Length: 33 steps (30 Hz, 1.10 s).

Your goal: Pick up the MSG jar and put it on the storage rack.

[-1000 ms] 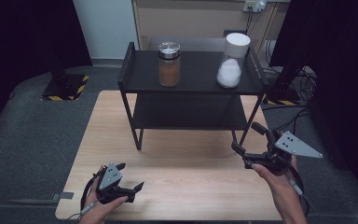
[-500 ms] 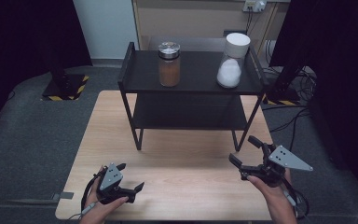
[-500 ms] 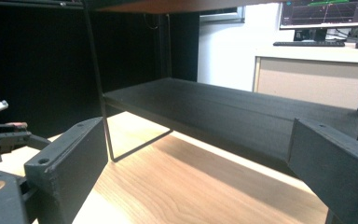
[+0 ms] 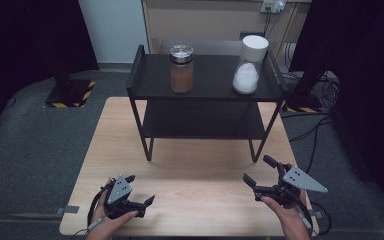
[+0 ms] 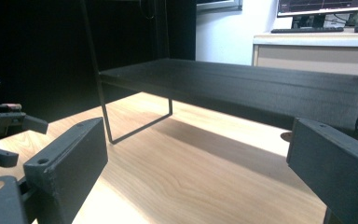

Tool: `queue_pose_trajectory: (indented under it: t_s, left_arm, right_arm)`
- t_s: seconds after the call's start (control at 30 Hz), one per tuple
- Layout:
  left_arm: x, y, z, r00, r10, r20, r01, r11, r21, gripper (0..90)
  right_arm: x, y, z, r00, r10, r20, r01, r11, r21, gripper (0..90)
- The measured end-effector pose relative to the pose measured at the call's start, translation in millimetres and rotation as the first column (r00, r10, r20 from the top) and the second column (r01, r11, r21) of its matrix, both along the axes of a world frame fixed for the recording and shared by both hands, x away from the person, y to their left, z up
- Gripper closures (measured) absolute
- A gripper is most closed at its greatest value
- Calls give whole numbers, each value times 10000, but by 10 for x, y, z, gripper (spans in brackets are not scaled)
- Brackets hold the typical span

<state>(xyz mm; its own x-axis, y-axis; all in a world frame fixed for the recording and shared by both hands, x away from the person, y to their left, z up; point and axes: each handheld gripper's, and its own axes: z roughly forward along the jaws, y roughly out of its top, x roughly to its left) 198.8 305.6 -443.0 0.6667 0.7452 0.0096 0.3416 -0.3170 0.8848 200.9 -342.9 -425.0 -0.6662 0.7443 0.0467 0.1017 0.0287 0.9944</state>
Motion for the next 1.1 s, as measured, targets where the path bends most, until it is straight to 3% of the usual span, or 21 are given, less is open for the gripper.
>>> queue_pose_trajectory:
  t_s: [0.6,1.1]
  left_arm:
    - [-5,-37,-18,10000,-10,-79,11,9999,101,6]
    - [-13,-50,-8,10000,-6,-17,7,9999,148,5]
  right_arm:
    - [-127,10,-348,9996,-197,-187,199,9998,87,54]
    - [-181,-4,-479,9991,-277,-327,276,9996,-36,55]
